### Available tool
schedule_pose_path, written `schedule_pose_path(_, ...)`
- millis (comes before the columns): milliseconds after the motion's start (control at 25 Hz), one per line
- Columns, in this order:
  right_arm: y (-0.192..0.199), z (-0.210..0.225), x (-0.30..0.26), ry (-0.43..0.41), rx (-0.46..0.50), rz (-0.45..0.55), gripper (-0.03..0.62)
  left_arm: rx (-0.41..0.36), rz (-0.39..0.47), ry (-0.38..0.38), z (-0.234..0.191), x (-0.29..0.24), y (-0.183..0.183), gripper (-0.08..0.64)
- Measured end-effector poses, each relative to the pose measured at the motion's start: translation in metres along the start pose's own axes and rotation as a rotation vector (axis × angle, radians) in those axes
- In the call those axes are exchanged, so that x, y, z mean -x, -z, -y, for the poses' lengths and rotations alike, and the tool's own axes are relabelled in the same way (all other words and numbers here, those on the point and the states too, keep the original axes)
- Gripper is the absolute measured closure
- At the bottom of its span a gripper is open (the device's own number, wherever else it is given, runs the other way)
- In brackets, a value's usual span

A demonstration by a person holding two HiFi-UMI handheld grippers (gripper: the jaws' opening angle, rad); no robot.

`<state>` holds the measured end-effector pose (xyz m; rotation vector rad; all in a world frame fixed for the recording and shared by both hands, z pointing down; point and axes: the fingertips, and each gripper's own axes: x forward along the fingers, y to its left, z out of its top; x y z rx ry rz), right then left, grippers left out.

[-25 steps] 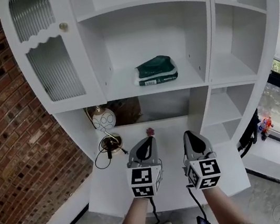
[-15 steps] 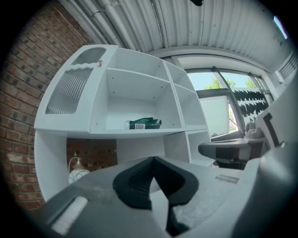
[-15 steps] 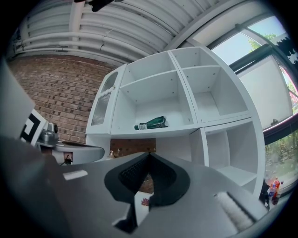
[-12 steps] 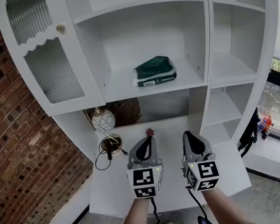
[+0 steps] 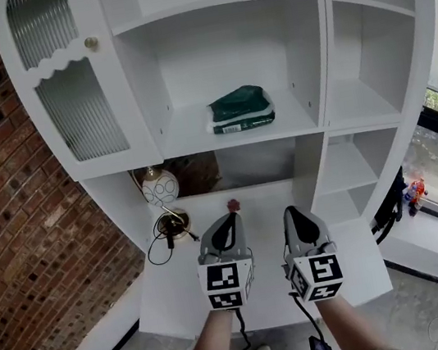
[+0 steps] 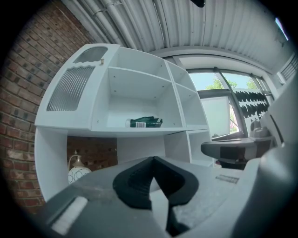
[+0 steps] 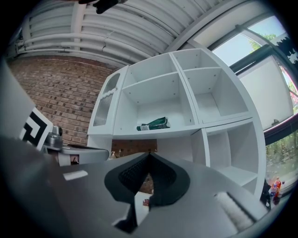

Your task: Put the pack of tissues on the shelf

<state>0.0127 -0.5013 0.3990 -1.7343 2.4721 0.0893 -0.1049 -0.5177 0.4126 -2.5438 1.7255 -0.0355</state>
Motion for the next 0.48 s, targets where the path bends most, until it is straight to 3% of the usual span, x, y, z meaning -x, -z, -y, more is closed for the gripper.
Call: schedule_pose_path(480, 0.0032, 0.0002, 0.0021, 0.0, 0.004, -0.005, 0.591, 0.003, 0.001, -0.011, -0.0039, 0.0006, 0.0023, 0.552)
